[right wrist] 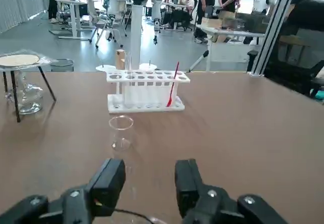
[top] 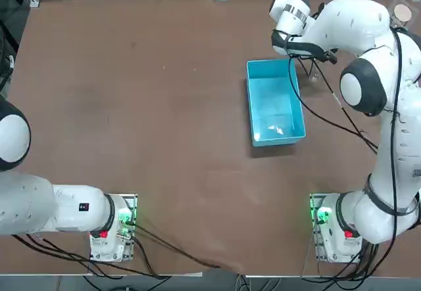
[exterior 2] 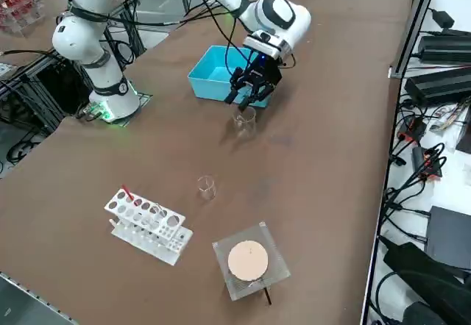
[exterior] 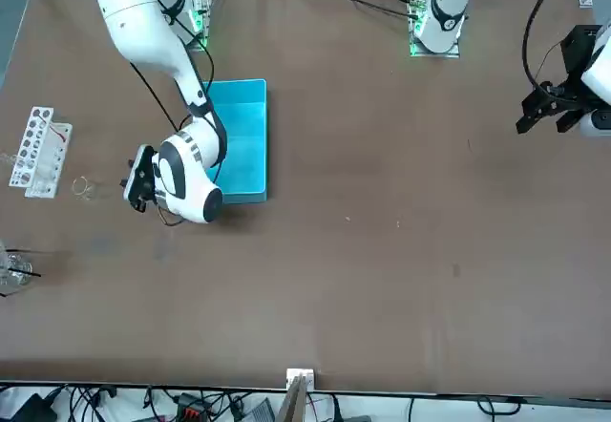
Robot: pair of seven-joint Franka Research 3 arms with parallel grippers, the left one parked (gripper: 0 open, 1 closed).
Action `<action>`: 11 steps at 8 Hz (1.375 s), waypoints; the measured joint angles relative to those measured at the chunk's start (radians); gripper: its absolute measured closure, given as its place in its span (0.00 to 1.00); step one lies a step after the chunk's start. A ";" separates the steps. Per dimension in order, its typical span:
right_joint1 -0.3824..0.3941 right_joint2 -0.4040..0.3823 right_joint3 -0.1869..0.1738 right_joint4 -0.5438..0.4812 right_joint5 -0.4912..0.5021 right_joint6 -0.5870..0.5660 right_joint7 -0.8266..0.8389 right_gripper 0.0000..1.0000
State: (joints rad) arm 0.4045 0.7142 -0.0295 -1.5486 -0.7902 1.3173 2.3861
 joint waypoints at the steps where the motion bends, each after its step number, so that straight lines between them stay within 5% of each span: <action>1: 0.000 -0.001 0.000 0.005 0.000 -0.062 -0.054 0.16; 2: -0.001 -0.005 -0.002 0.013 0.000 -0.108 -0.109 0.01; 7: -0.080 -0.149 -0.017 -0.006 -0.011 -0.082 -0.403 0.00; 11: -0.274 -0.479 -0.029 -0.556 -0.295 0.262 -0.294 0.00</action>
State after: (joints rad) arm 0.1302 0.2348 -0.0586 -2.1046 -1.0853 1.5791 2.0925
